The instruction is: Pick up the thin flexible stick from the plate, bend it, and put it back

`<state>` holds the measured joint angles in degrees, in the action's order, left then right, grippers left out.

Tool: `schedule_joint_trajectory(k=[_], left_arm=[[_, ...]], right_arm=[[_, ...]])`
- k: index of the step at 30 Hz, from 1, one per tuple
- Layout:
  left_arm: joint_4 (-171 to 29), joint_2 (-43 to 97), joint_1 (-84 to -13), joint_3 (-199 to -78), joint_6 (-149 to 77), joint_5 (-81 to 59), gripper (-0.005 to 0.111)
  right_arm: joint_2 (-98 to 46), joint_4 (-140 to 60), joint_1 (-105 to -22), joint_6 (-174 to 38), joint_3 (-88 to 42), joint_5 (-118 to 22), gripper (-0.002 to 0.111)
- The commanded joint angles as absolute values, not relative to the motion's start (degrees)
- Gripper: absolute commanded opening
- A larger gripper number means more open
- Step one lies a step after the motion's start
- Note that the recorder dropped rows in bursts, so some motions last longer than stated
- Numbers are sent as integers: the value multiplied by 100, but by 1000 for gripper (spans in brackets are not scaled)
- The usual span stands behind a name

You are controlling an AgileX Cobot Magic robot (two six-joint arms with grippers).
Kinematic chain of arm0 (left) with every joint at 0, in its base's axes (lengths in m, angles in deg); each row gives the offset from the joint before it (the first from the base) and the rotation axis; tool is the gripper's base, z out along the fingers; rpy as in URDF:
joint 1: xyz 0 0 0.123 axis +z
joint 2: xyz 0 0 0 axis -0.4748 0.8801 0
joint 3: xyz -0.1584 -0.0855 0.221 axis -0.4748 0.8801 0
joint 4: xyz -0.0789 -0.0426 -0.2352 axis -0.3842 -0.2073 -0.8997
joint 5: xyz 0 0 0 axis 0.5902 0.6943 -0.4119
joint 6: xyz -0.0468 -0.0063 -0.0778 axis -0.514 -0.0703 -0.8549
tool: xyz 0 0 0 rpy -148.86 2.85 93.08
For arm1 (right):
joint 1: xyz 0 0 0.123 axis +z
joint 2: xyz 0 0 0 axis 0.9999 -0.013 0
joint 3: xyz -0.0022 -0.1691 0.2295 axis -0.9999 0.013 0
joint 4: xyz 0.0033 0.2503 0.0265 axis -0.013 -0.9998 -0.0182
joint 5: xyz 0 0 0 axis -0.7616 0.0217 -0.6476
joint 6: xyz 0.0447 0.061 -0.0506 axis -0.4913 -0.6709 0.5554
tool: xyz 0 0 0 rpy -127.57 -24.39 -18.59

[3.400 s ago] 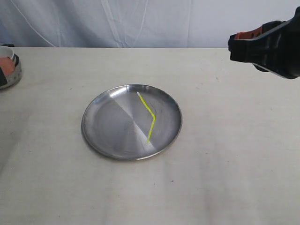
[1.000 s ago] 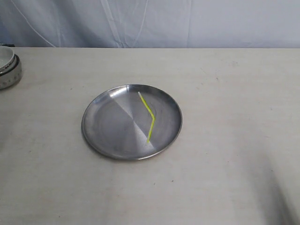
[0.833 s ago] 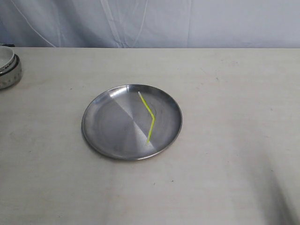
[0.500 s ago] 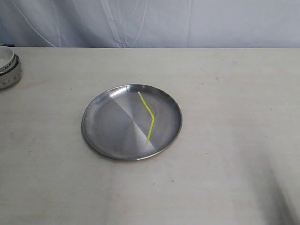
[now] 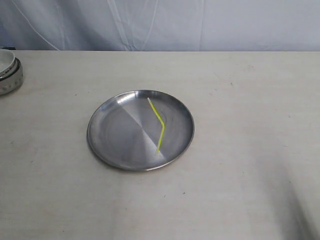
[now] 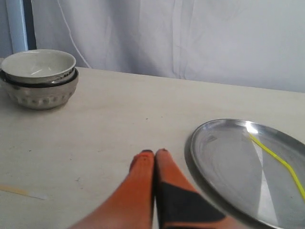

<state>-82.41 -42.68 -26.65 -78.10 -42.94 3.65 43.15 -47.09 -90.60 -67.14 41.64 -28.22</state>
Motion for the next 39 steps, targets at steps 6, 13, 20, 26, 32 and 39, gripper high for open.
schedule_joint_trajectory(k=[6, 13, 20, 26, 32, 39], left_arm=[[-7630, -4306, -2662, -7782, -4294, 177, 0], [-7470, -4306, -2662, -7782, -4294, 177, 0], [-7471, -4306, -2662, -7782, -4294, 166, 0], [-7471, -4306, -2662, -7782, -4294, 166, 0], [-7441, -4306, -2662, -7782, -4294, 172, 0], [-7441, -4306, -2662, -7782, -4294, 172, 0]], right_arm=[[4315, -4731, -9085, -6716, 4188, -2906, 0], [4315, -4731, -9085, -6716, 4188, -2906, 0], [4315, -4807, -9085, -6716, 4188, -2906, 0], [4315, -4851, -9085, -6716, 4188, -2906, 0], [4315, -4968, -9085, -6716, 4188, -2906, 0], [4315, -4968, -9085, -6716, 4188, -2906, 0]])
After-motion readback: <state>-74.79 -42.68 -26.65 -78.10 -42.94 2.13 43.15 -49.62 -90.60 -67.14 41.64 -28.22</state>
